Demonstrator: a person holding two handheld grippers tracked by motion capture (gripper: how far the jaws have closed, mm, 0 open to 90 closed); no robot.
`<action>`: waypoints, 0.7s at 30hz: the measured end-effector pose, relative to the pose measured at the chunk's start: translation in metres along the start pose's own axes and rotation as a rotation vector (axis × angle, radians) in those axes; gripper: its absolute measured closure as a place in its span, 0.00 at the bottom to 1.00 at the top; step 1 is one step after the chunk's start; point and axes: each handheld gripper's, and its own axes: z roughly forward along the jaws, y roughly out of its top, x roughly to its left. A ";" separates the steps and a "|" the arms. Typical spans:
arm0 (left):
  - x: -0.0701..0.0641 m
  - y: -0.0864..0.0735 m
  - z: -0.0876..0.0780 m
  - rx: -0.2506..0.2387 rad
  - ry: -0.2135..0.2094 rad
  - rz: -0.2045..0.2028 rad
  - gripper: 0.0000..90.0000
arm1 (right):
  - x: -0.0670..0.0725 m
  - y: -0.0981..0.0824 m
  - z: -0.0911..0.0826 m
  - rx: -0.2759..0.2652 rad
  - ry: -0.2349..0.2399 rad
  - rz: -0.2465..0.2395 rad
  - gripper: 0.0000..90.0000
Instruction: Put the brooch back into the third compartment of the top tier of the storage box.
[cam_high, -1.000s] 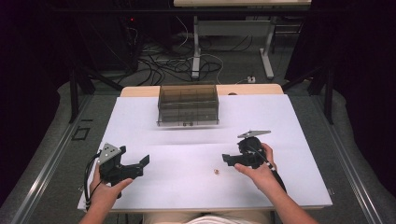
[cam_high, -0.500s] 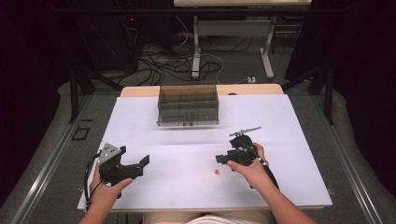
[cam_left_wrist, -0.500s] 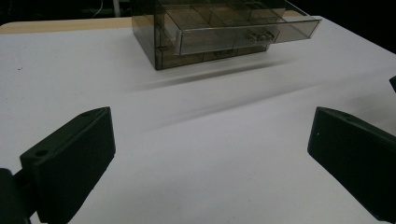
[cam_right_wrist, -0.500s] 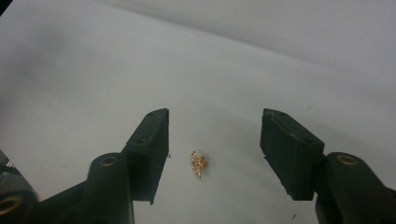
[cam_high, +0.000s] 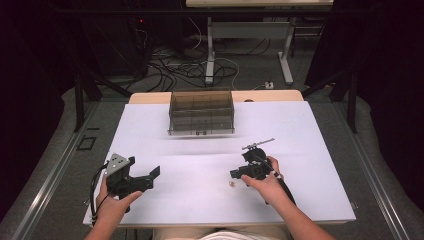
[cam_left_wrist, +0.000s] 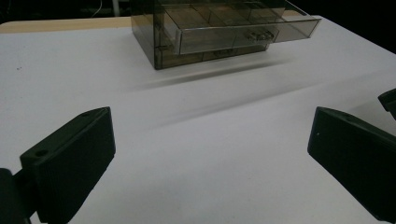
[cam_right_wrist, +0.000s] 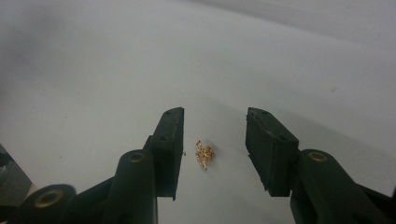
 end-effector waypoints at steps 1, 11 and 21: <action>0.000 0.000 0.000 0.001 0.000 0.001 0.01 | 0.000 0.000 0.001 0.005 -0.005 0.003 0.65; 0.000 0.000 0.000 0.000 -0.005 -0.006 0.01 | -0.001 -0.007 0.008 0.027 -0.001 0.005 0.76; 0.000 0.000 0.000 0.001 -0.007 -0.006 0.01 | 0.000 -0.010 0.015 0.045 0.002 -0.002 0.81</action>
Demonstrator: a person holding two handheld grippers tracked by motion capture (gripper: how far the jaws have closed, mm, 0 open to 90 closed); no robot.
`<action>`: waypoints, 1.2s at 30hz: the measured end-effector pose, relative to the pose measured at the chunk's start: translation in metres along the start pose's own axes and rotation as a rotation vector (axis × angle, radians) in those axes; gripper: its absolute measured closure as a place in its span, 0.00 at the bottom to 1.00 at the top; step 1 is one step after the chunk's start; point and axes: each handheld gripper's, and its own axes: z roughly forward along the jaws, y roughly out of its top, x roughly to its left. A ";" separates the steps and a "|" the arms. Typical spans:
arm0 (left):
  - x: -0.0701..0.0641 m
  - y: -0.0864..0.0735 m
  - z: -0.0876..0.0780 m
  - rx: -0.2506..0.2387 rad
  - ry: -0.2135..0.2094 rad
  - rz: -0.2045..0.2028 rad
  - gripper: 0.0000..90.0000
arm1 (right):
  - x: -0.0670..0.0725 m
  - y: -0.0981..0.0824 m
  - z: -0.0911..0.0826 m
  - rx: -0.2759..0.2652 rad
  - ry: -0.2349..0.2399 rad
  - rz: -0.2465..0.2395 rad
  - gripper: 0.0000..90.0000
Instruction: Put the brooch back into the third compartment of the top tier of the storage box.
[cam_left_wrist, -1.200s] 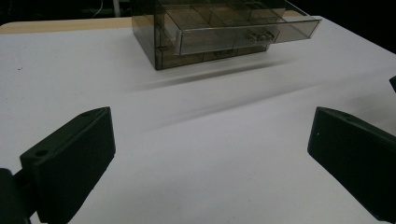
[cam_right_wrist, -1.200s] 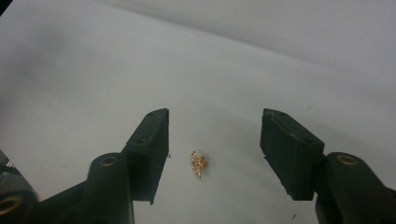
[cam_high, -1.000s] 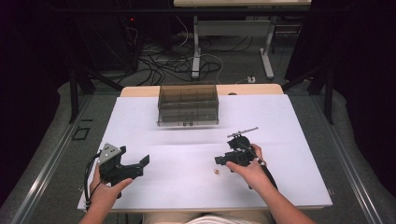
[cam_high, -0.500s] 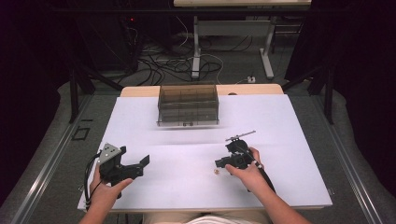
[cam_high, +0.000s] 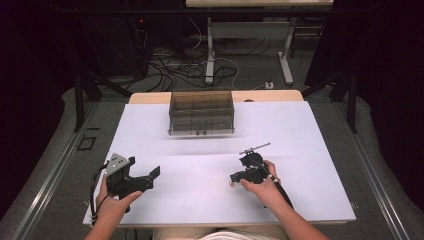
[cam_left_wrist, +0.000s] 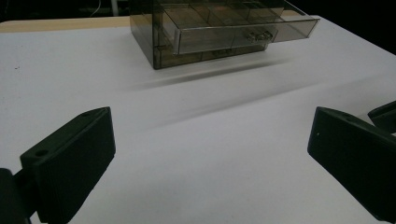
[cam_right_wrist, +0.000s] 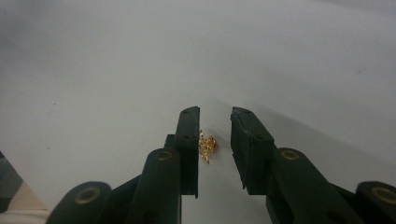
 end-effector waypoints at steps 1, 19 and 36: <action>0.000 0.000 0.000 0.000 0.000 0.000 0.01 | 0.000 0.000 0.001 0.002 -0.003 -0.001 0.82; 0.000 0.000 0.000 0.002 0.002 0.001 0.01 | 0.003 -0.001 0.010 0.024 0.006 -0.023 0.88; 0.000 0.000 0.000 0.008 -0.001 -0.005 0.01 | 0.005 -0.002 0.012 0.031 0.005 -0.023 0.99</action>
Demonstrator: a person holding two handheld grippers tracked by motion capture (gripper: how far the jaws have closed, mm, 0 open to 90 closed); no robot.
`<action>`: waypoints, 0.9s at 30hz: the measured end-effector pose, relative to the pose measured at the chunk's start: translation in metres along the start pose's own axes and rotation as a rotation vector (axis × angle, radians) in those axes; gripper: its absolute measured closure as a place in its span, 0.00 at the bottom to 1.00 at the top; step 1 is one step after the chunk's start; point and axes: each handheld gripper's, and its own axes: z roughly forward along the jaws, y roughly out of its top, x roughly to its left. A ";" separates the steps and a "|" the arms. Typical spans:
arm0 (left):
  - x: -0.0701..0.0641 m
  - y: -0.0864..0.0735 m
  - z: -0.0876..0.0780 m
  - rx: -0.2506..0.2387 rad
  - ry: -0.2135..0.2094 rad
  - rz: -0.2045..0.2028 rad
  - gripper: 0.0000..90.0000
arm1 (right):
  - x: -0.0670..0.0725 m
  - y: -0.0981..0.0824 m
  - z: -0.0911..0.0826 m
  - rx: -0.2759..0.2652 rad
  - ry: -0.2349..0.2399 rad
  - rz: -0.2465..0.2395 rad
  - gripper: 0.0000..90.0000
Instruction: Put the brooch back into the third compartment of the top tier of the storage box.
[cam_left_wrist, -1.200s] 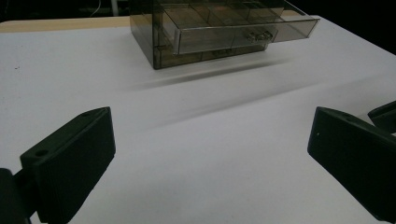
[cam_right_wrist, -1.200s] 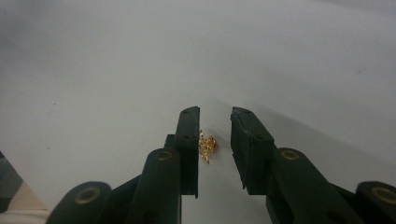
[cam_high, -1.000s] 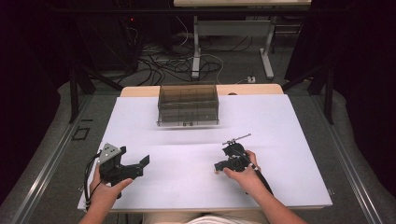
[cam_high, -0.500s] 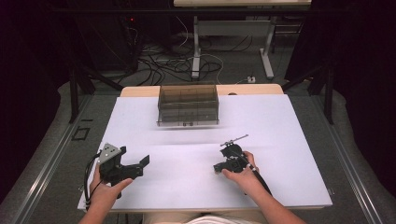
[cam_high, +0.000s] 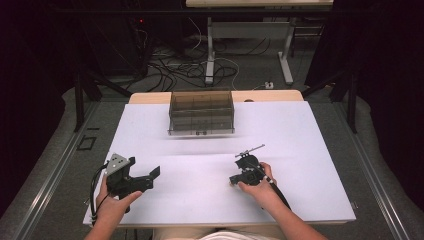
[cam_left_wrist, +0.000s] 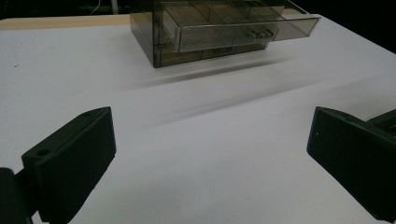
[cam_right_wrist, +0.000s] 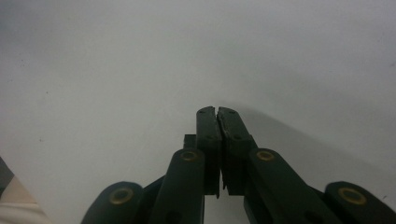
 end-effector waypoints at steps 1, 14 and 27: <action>0.000 0.000 0.000 0.000 0.000 0.000 0.01 | 0.000 0.000 0.000 0.001 0.001 -0.001 0.99; 0.000 0.000 0.000 -0.004 0.001 0.003 0.01 | 0.002 0.000 0.001 0.000 0.010 -0.020 1.00; 0.000 0.000 0.000 -0.002 0.001 0.005 0.01 | 0.003 0.000 -0.003 0.001 0.015 -0.005 1.00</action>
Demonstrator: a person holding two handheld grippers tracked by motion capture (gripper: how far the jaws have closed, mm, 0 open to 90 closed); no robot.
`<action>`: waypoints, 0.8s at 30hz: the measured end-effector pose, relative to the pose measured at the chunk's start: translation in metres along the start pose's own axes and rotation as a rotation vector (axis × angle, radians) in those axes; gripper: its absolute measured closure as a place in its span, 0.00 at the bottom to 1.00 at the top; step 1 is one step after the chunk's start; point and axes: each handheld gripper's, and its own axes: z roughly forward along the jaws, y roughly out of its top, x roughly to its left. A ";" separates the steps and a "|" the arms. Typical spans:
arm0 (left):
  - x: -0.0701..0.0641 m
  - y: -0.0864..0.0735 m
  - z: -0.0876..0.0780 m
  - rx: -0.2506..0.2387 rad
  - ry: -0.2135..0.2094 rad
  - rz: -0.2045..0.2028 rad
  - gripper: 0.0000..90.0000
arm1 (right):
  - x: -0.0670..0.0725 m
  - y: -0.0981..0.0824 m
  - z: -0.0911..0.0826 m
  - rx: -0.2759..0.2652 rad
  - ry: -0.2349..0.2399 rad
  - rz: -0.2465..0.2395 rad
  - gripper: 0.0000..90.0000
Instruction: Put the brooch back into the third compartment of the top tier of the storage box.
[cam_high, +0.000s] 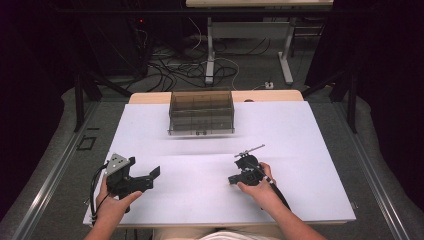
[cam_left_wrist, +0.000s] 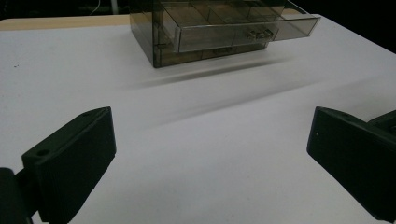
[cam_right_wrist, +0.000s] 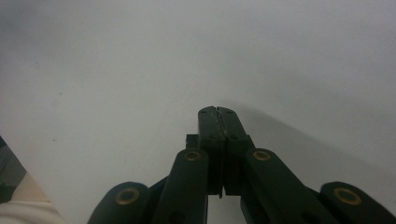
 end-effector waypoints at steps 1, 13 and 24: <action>0.000 0.000 0.000 0.000 0.000 0.000 0.01 | 0.000 0.000 0.000 -0.003 0.001 0.003 1.00; 0.000 0.000 0.000 0.000 -0.004 -0.002 0.01 | 0.000 0.000 -0.005 -0.068 0.008 0.007 1.00; 0.000 0.000 0.000 -0.007 0.000 -0.003 0.01 | -0.002 -0.001 -0.013 -0.130 0.000 0.026 1.00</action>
